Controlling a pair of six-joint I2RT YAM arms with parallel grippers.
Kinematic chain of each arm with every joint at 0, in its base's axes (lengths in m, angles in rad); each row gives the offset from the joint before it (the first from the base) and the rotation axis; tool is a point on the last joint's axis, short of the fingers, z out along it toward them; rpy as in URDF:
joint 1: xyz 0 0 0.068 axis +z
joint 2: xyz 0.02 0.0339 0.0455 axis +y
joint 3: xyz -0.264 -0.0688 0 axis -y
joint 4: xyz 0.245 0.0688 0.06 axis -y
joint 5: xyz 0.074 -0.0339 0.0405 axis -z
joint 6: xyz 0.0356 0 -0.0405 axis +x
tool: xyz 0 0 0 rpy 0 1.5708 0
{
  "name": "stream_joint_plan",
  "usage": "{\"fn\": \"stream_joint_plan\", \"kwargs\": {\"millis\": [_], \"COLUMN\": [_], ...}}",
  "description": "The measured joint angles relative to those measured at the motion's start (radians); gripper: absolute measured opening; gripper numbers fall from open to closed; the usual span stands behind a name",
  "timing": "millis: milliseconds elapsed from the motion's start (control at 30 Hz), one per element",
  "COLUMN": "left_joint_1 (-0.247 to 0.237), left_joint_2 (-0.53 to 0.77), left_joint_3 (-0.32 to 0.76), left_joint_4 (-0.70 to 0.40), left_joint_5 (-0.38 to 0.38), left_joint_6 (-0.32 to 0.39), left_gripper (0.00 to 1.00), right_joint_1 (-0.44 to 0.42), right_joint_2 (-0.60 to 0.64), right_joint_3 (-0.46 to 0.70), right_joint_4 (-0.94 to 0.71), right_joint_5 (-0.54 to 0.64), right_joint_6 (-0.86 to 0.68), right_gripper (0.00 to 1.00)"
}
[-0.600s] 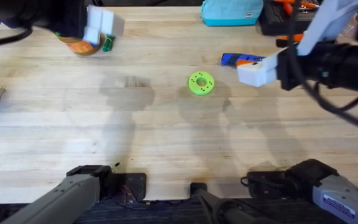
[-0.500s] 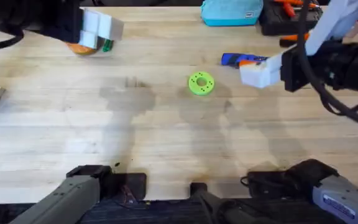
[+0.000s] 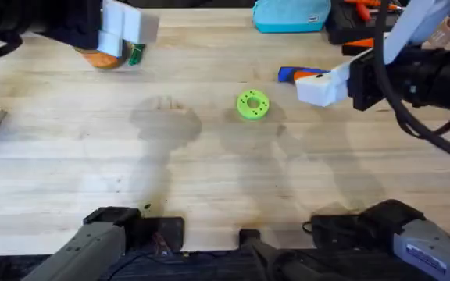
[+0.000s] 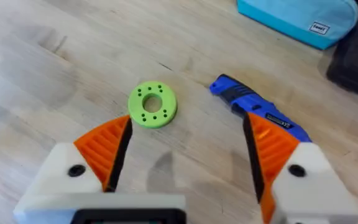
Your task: Pick up the gripper from the table and insert it into the empty holder that is missing its gripper. Then pick up a screw, insert it into the mounting hole, and use the screwdriver to tighten it. Finally, clean up the table by picking up the vegetable and placing it into the bucket.
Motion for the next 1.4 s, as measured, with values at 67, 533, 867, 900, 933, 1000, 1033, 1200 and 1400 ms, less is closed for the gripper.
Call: {"fn": "stream_joint_plan", "kwargs": {"millis": [67,533,867,900,933,1000,1033,1200,1400], "left_joint_1": [0.002,0.011,0.013,0.015,0.019,0.032,0.04,0.093,0.133], "left_joint_2": [0.023,0.499,0.732,0.75,0.764,0.788,0.796,0.822,0.829], "left_joint_3": [0.0,-0.002,-0.003,-0.003,-0.003,-0.003,-0.003,-0.003,-0.003], "left_joint_4": [0.007,0.328,0.489,0.504,0.517,0.548,0.559,0.596,0.657], "left_joint_5": [0.001,-0.001,-0.095,-0.106,-0.114,-0.128,-0.131,-0.141,-0.145], "left_joint_6": [-0.004,-0.111,-0.118,-0.118,-0.12,-0.135,-0.144,-0.193,-0.215], "left_gripper": [0.993,0.993,0.993,0.993,0.993,0.993,0.993,0.993,0.993], "right_joint_1": [0.0,0.0,0.0,0.0,0.0,0.0,0.0,0.0,0.0], "right_joint_2": [0.0,0.0,0.043,0.05,0.057,0.072,0.078,0.104,0.115], "right_joint_3": [0.0,0.0,0.0,0.0,0.0,0.0,0.0,0.0,0.0], "right_joint_4": [0.0,-0.018,-0.022,-0.022,-0.022,-0.022,-0.023,-0.022,-0.022], "right_joint_5": [-0.002,-0.009,-0.009,-0.009,-0.009,-0.009,-0.009,-0.009,-0.009], "right_joint_6": [0.0,0.0,0.0,0.0,0.0,0.0,0.0,0.0,0.0], "right_gripper": [0.994,0.994,0.994,0.994,0.994,0.994,0.994,0.994,0.994]}}
